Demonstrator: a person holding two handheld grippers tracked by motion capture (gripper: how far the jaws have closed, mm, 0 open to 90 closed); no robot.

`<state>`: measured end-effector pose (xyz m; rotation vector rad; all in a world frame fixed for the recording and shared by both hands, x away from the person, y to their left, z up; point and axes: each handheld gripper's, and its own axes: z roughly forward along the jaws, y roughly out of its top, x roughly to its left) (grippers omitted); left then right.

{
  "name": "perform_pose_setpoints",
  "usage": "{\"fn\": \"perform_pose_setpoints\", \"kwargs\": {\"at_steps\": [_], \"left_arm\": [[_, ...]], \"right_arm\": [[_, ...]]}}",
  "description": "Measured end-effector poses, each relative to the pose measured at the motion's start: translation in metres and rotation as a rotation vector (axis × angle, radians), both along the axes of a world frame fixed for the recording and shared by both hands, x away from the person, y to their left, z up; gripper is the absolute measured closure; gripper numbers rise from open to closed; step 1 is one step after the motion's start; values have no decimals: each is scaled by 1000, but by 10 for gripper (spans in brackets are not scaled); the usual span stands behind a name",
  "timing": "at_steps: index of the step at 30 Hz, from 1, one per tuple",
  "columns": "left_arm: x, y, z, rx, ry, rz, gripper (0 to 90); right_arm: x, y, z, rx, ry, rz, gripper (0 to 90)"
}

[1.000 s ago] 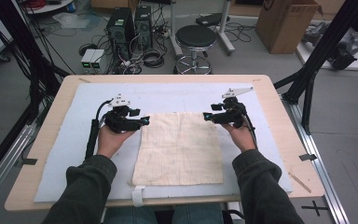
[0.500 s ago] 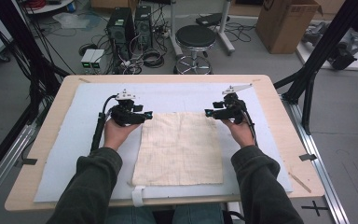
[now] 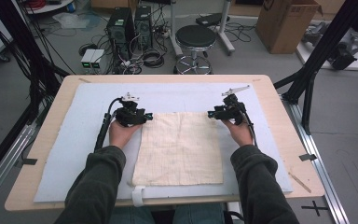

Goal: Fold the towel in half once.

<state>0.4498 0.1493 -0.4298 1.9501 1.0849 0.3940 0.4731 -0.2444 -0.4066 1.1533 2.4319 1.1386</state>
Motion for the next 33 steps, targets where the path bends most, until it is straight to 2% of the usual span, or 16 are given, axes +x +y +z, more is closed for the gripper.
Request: {"fn": "perform_pose_setpoints", "kwargs": {"at_steps": [4, 8, 11, 13, 14, 15, 16, 17, 21, 28, 33], "left_arm": [[5, 0, -9, 8, 18, 33, 591], [8, 0, -15, 3, 54, 41, 593], [8, 0, -15, 10, 48, 59, 648], [8, -1, -14, 32, 43, 71, 699], [7, -3, -14, 42, 33, 78, 729], [7, -3, -14, 50, 28, 61, 791], [6, -5, -15, 55, 24, 52, 845], [6, -6, -15, 65, 18, 50, 862], [5, -5, -12, 69, 10, 47, 876], [0, 1, 3, 21, -50, 41, 878], [-5, 3, 12, 11, -82, 23, 878]], "right_arm": [[6, -3, -8, -22, 31, -33, 563], [11, -6, -16, -43, 58, -65, 584], [15, -4, -24, -47, 91, -83, 612], [15, 0, -27, -65, 89, -76, 653], [15, 2, -27, -83, 74, -85, 684], [15, 2, -26, -90, 73, -84, 733], [15, 1, -26, -83, 81, -79, 823], [15, 1, -26, -65, 96, -61, 843], [14, 2, -25, -71, 101, -51, 860], [10, 2, -13, -35, 44, -21, 863], [4, 0, -3, -10, 11, 12, 863]]}}
